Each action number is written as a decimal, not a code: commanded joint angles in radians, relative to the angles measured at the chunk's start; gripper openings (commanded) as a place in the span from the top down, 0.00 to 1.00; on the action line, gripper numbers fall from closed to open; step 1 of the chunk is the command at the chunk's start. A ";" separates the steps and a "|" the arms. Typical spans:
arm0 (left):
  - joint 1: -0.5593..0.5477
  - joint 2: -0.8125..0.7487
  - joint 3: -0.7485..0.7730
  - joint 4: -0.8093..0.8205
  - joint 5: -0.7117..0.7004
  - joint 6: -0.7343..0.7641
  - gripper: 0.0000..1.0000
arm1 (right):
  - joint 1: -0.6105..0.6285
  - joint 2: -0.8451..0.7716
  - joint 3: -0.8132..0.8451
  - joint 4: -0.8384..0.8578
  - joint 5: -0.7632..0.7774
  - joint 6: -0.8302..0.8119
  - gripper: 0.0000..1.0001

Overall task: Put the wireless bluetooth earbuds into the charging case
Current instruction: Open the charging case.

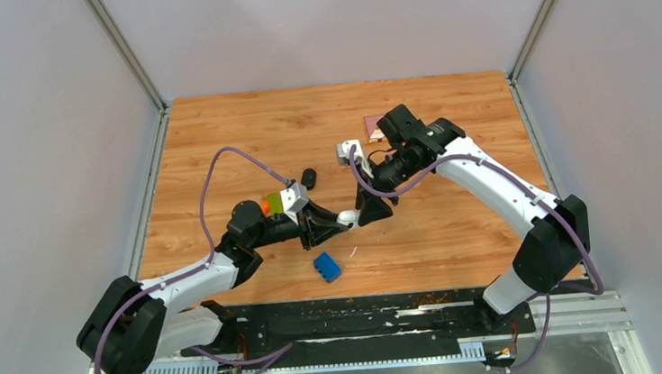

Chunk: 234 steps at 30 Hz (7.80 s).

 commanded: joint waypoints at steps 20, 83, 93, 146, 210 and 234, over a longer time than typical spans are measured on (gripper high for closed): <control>-0.004 0.033 0.014 0.096 -0.009 -0.005 0.97 | 0.078 0.019 0.022 0.000 0.045 -0.037 0.62; -0.039 0.091 0.044 0.076 -0.016 0.025 0.61 | 0.161 0.082 0.187 -0.083 0.340 -0.021 0.88; -0.038 0.096 0.049 0.065 -0.007 0.026 0.65 | 0.161 0.094 0.199 -0.118 0.380 -0.063 0.88; -0.039 0.127 0.063 0.066 0.001 -0.003 0.56 | 0.153 0.108 0.249 -0.136 0.319 -0.048 0.88; -0.038 0.090 0.047 0.087 -0.011 0.047 1.00 | 0.001 0.238 0.376 -0.260 0.054 0.013 0.50; -0.014 -0.072 0.061 -0.133 -0.162 0.145 1.00 | -0.242 0.038 0.125 0.041 0.024 0.132 0.50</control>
